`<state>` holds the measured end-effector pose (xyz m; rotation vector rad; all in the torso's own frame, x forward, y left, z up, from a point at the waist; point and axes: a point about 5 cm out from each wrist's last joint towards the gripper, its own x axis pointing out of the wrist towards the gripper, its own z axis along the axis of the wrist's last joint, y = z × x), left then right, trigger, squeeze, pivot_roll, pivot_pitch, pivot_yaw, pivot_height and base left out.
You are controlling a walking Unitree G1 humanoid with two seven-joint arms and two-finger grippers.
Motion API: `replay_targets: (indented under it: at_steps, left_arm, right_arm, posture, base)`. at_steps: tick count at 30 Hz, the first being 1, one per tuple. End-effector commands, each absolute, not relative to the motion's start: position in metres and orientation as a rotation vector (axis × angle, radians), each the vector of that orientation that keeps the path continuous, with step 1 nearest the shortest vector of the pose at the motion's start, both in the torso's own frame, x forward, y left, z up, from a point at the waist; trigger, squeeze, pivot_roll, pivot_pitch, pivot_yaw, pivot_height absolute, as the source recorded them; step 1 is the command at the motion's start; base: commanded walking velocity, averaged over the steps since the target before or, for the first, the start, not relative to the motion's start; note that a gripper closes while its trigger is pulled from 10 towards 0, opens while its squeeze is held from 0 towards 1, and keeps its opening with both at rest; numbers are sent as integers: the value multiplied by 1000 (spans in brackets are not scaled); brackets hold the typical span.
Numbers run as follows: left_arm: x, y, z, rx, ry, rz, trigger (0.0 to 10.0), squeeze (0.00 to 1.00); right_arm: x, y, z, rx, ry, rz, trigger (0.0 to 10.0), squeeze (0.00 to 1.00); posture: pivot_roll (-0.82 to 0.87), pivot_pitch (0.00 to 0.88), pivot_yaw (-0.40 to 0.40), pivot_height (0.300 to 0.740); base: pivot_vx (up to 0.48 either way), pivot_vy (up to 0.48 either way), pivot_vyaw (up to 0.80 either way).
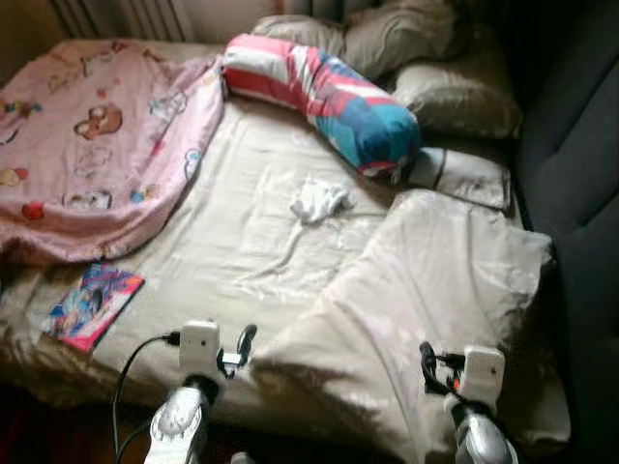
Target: Clean up the room
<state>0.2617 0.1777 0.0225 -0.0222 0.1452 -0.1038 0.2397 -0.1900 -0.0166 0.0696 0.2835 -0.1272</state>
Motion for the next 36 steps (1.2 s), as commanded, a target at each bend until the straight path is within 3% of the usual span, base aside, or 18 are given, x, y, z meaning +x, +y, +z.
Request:
replay_targets:
  at_steps: [1, 28, 36]
  left_arm:
    - [256, 180, 15, -25, 181, -95, 10000, 0]
    - [255, 181, 13, -22, 195, -100, 10000, 0]
    - [255, 180, 12, -39, 201, -96, 10000, 0]
  right_arm:
    - [231, -190, -25, 68, 331, -129, 10000, 0]
    - [231, -194, -29, 101, 365, -184, 10000, 0]
    - [232, -193, -27, 103, 347, -178, 10000, 0]
  posture:
    - [-104, 160, 19, 740]
    - [-102, 157, 23, 740]
    - [-101, 157, 22, 740]
  base:
    - [0, 0, 0]
    - [0, 0, 0]
    - [0, 0, -527]
